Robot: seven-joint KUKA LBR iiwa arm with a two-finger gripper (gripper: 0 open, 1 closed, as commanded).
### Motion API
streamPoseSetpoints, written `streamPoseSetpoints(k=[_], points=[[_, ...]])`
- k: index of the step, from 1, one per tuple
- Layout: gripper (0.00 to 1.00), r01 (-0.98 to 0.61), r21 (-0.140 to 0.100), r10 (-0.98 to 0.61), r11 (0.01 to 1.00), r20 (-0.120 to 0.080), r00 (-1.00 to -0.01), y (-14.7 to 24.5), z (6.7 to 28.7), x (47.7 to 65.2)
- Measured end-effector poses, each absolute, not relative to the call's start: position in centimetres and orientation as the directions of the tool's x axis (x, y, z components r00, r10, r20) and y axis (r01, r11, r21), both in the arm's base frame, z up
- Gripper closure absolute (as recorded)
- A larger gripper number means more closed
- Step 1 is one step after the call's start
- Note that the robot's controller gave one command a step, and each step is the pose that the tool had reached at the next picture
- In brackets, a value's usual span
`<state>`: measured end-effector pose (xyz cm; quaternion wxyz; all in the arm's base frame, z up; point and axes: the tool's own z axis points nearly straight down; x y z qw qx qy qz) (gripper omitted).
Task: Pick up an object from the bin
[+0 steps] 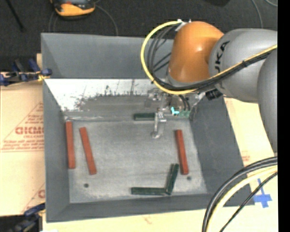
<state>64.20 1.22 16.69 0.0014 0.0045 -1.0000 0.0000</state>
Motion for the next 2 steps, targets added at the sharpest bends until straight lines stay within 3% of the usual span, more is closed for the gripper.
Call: streamPoseSetpoints(k=[1,2], points=[[0.00,-0.009,0.000,-0.009,1.000,0.000,-1.000,1.2,16.9,64.2],[0.00,-0.129,0.000,-0.129,0.992,-0.005,-0.992,-0.2,17.5,64.7]])
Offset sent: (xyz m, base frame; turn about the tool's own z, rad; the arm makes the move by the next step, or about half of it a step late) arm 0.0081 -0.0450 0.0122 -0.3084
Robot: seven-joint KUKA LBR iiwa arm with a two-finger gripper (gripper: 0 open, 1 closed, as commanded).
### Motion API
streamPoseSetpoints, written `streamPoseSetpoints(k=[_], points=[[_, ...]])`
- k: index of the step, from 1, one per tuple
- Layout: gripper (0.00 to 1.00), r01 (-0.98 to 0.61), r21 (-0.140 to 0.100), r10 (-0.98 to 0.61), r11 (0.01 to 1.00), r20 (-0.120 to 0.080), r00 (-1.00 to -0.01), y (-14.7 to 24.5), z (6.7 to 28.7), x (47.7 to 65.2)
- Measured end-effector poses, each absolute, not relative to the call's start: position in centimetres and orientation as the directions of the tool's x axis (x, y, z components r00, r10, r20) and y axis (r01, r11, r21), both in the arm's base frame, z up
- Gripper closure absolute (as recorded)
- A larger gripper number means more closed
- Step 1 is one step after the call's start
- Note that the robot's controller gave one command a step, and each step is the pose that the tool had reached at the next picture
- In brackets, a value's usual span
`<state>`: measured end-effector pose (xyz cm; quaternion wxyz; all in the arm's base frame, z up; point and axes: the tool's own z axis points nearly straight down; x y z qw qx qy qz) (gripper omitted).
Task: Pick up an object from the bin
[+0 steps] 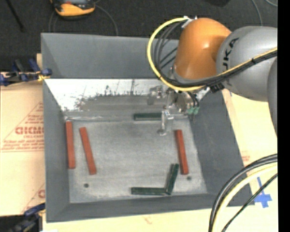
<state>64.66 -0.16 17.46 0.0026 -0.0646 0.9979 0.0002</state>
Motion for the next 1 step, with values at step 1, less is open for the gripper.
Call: streamPoseSetpoints(k=[1], points=[[1.00,-0.350,-0.002,-0.350,0.937,-0.005,-0.937,-3.63,7.12,64.82]])
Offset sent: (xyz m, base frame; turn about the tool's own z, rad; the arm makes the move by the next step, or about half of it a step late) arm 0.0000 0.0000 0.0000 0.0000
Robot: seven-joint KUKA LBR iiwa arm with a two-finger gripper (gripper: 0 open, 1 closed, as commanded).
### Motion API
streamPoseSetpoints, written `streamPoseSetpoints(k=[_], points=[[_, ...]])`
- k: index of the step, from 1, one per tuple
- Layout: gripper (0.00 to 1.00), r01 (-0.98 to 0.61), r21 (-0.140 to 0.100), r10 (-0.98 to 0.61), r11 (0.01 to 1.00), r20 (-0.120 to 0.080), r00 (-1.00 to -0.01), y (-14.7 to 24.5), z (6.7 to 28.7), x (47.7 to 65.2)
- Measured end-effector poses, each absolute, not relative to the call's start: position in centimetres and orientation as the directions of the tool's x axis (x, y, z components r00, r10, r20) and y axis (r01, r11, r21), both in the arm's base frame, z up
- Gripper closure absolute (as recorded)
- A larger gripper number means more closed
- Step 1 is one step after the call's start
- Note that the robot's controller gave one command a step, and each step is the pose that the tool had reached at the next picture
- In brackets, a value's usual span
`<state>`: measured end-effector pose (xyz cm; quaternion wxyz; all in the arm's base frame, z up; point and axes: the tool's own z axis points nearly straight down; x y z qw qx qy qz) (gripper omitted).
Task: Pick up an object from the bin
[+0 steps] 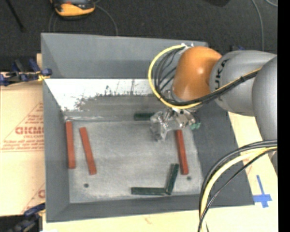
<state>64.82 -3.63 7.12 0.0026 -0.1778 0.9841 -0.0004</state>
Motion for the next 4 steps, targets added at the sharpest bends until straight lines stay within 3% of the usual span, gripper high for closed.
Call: streamPoseSetpoints(k=[1,2,3,4], points=[[0.00,-0.349,0.002,-0.349,0.937,0.006,-0.937,-3.7,7.0,64.6],[0.00,-0.348,0.002,-0.348,0.937,0.005,-0.937,-3.7,7.0,64.6],[0.00,-0.455,0.001,-0.455,0.890,0.000,-0.890,-6.1,8.2,63.6],[0.00,-0.587,-0.008,-0.587,0.810,-0.008,-0.810,-11.3,7.6,65.1]])
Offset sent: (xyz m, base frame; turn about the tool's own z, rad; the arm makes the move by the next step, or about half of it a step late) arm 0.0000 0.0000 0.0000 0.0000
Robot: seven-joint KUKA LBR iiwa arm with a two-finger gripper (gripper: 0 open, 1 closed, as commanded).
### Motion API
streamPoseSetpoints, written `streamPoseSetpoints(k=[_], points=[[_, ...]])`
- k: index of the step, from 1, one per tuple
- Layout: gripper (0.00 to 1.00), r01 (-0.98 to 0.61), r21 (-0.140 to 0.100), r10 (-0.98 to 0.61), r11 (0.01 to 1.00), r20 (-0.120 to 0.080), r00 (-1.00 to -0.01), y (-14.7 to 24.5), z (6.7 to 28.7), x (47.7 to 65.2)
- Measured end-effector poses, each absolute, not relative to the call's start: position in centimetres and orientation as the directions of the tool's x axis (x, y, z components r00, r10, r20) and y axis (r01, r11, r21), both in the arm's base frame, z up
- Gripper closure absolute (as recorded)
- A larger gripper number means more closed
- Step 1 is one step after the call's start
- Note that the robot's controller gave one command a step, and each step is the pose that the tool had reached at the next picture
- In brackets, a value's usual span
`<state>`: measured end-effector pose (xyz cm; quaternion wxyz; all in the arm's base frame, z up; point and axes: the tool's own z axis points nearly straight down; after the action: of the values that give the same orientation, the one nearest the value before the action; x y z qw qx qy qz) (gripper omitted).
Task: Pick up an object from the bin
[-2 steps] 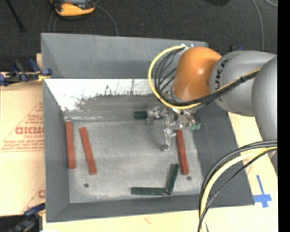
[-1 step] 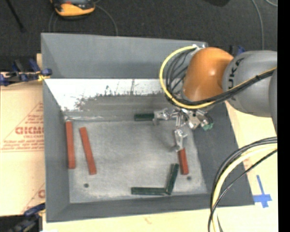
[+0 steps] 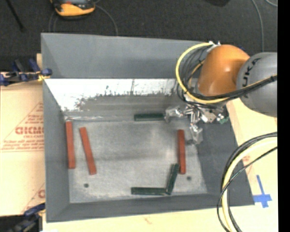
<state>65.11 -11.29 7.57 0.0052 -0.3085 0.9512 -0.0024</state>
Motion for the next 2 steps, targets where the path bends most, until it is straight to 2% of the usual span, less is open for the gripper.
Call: streamPoseSetpoints(k=[1,2], points=[[0.00,-0.610,-0.005,-0.610,0.793,-0.006,-0.792,-11.4,7.7,64.6],[1.00,-0.871,-0.006,-0.871,0.492,-0.005,-0.492,-11.6,7.2,59.4]])
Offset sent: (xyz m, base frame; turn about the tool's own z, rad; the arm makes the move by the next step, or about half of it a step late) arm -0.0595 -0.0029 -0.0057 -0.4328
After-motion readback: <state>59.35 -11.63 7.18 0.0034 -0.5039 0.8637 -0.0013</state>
